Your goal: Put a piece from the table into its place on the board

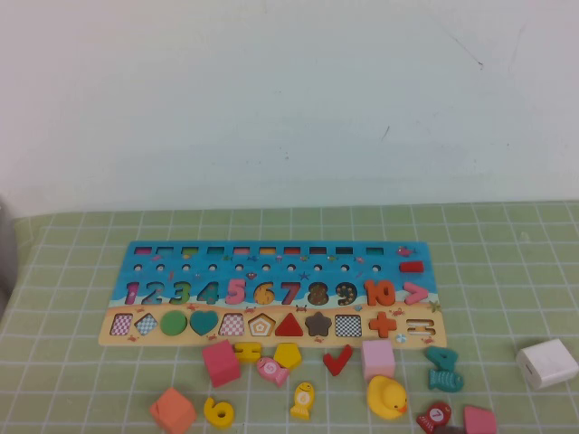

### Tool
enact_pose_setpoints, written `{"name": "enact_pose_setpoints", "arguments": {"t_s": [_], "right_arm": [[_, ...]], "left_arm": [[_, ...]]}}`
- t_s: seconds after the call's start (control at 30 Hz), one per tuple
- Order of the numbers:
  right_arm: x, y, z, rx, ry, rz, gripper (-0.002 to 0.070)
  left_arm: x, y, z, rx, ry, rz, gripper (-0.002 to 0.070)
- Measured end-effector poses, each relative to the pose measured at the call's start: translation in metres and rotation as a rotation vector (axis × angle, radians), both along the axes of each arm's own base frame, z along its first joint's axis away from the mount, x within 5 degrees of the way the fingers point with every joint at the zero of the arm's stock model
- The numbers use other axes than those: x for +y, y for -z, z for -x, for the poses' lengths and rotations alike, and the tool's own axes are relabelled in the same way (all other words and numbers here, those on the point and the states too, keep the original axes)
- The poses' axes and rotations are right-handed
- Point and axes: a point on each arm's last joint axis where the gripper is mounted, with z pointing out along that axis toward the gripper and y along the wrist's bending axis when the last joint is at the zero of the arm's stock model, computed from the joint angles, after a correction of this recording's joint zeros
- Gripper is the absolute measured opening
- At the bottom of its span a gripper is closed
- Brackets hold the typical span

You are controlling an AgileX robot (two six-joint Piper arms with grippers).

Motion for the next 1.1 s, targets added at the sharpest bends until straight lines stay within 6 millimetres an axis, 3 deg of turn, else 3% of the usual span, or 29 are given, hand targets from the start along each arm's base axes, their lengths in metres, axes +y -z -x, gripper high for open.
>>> {"name": "enact_pose_setpoints", "arguments": {"t_s": [0.53, 0.67, 0.9, 1.0, 1.1], "right_arm": [[0.000, 0.000, 0.000, 0.000, 0.000, 0.000, -0.0001], [0.000, 0.000, 0.000, 0.000, 0.000, 0.000, -0.0001], [0.000, 0.000, 0.000, 0.000, 0.000, 0.000, -0.0001], [0.000, 0.000, 0.000, 0.000, 0.000, 0.000, -0.0001], [0.000, 0.000, 0.000, 0.000, 0.000, 0.000, -0.0001]], "left_arm": [[-0.002, 0.000, 0.000, 0.003, 0.005, 0.067, -0.0001], [-0.007, -0.005, -0.001, -0.033, 0.009, 0.276, -0.0001], [-0.010, -0.024, -0.003, -0.121, -0.053, 1.027, -0.0001], [-0.006, -0.028, -0.003, -0.166, -0.094, 1.157, -0.0001], [-0.004, -0.029, -0.004, -0.190, -0.109, 1.169, -0.0001]]}}
